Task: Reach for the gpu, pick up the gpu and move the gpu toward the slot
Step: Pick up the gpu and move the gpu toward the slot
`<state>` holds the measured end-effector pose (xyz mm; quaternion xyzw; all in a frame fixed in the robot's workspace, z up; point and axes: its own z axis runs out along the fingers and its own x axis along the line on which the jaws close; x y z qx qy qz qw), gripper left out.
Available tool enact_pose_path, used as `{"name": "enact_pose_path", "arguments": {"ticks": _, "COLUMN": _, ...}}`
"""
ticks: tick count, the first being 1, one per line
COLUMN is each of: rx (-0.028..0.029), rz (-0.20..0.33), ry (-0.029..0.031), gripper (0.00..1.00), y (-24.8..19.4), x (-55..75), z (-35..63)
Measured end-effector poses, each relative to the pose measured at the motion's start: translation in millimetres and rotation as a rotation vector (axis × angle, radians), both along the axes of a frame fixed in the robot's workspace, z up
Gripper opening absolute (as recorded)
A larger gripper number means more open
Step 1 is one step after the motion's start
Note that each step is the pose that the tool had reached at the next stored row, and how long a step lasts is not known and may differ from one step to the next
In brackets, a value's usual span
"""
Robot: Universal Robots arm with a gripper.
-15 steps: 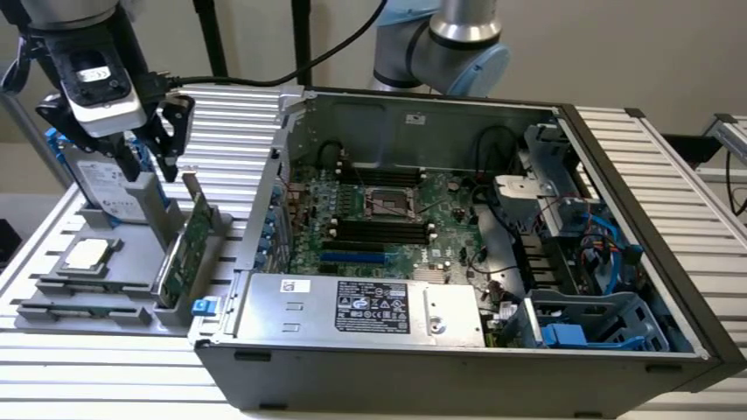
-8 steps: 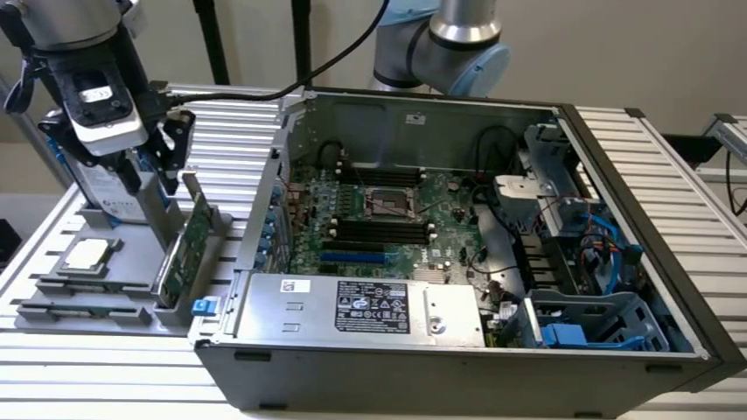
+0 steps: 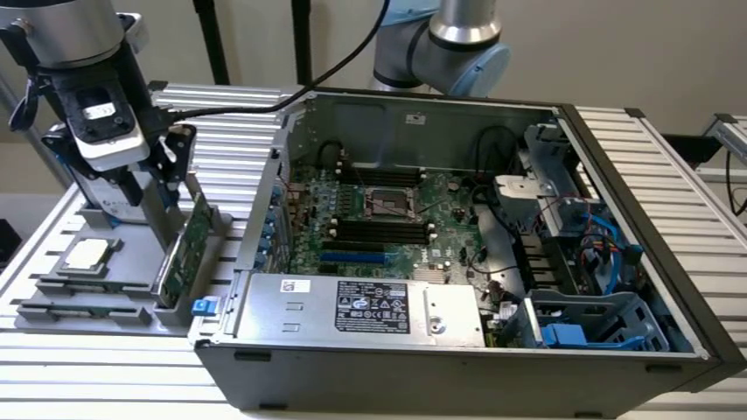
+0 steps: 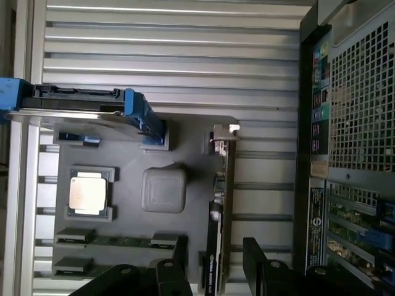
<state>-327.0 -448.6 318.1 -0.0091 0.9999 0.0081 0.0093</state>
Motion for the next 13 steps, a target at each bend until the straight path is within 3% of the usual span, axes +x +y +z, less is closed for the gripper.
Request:
{"name": "enact_pose_path", "arguments": {"ticks": 7, "rx": -0.0243, "rz": -0.002, "ry": -0.0081, "gripper": 0.48, "y": -1.6, "x": 0.0, "z": -7.8}}
{"name": "enact_pose_path", "arguments": {"ticks": 13, "rx": -0.0276, "rz": -0.01, "ry": -0.0206, "gripper": 0.48, "y": -1.6, "x": 0.1, "z": -17.6}}
